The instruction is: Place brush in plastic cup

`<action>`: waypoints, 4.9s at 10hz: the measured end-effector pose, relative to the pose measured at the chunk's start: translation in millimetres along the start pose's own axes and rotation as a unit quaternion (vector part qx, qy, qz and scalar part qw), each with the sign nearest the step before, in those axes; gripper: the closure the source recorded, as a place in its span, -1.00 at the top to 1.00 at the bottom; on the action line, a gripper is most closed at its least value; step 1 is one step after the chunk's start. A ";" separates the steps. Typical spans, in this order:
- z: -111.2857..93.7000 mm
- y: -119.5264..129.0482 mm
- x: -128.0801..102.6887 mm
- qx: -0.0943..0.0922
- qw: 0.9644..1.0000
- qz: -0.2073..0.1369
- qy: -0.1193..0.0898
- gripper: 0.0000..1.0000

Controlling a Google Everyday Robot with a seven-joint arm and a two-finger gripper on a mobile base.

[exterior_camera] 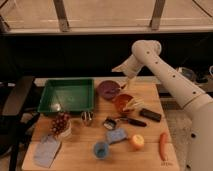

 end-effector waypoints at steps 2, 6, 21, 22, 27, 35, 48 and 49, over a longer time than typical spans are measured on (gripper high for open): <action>0.0 0.0 0.0 0.000 1.000 0.000 0.000 0.58; 0.0 0.0 0.0 0.000 1.000 0.000 0.000 0.58; -26.6 133.8 -80.6 -0.083 0.995 0.029 0.043 0.58; -19.9 133.2 -87.4 -0.088 0.995 0.025 0.033 0.58; -21.0 134.8 -85.8 -0.088 0.995 0.025 0.034 0.58; 44.7 135.8 -147.9 -0.123 0.985 -0.119 -0.034 0.58; 143.0 198.8 -94.5 -0.183 0.979 0.020 -0.084 -0.04; 142.9 198.4 -94.2 -0.183 0.979 0.019 -0.083 -0.20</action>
